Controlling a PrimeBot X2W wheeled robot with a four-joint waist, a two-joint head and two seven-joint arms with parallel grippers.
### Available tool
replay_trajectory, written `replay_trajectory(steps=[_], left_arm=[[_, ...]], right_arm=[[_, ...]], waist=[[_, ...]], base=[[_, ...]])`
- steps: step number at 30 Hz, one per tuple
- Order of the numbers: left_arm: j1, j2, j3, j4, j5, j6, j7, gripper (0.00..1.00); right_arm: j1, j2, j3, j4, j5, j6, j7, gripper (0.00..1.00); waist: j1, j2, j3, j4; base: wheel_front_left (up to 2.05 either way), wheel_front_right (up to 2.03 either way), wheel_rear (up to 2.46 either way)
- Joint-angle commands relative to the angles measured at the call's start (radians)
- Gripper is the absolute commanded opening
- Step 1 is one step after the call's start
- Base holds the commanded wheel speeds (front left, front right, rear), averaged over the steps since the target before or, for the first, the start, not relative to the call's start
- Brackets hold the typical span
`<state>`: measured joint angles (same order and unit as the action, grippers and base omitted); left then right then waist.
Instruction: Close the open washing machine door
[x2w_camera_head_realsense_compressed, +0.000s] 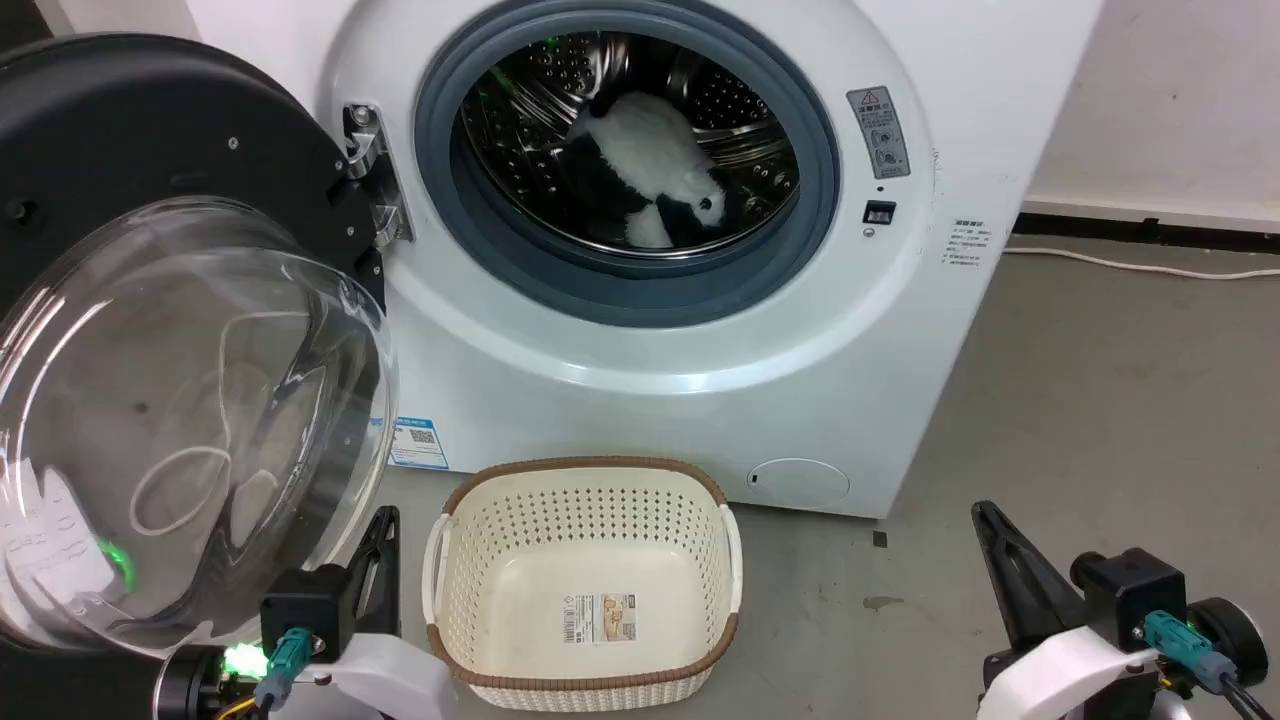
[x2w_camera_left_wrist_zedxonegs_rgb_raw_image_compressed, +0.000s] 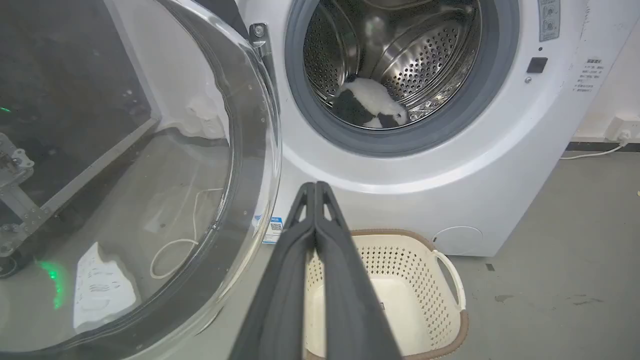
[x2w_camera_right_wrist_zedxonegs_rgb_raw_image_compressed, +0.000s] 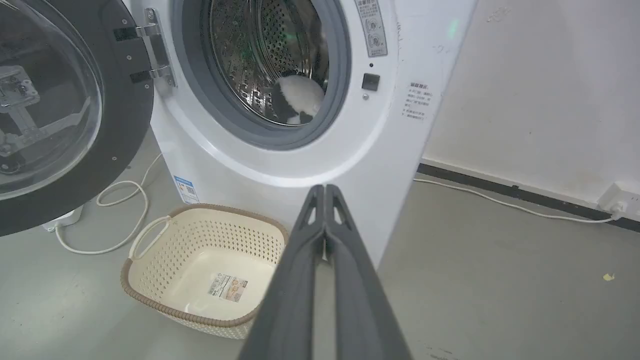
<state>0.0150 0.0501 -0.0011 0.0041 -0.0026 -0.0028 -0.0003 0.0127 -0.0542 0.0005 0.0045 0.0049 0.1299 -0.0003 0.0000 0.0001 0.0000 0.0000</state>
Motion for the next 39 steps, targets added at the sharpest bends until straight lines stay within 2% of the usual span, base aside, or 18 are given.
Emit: replay_trajectory(steps=[1, 33, 34, 39], left_arm=[[-0.015, 0.000, 0.001, -0.004, 0.003, 0.003, 0.000, 0.00], [-0.015, 0.000, 0.001, -0.004, 0.003, 0.003, 0.000, 0.00], [0.000, 0.000, 0.000, 0.000, 0.000, 0.000, 0.000, 1.00], [0.001, 0.000, -0.001, 0.001, 0.000, 0.000, 0.000, 1.00]], right_arm=[[-0.013, 0.004, 0.000, -0.005, -0.005, 0.001, 0.000, 0.00], [-0.013, 0.004, 0.000, -0.005, -0.005, 0.001, 0.000, 0.00], [0.000, 0.000, 0.000, 0.000, 0.000, 0.000, 0.000, 1.00], [0.000, 0.000, 0.000, 0.001, 0.001, 0.000, 0.000, 1.00]], waist=[[0.0000, -0.0001, 0.000, 0.000], [0.0000, -0.0001, 0.000, 0.000], [0.0000, -0.0001, 0.000, 0.000], [0.0000, -0.0001, 0.000, 0.000]], base=[[0.00, 0.00, 0.00], [0.00, 0.00, 0.00], [0.00, 0.00, 0.00], [0.00, 0.00, 0.00]])
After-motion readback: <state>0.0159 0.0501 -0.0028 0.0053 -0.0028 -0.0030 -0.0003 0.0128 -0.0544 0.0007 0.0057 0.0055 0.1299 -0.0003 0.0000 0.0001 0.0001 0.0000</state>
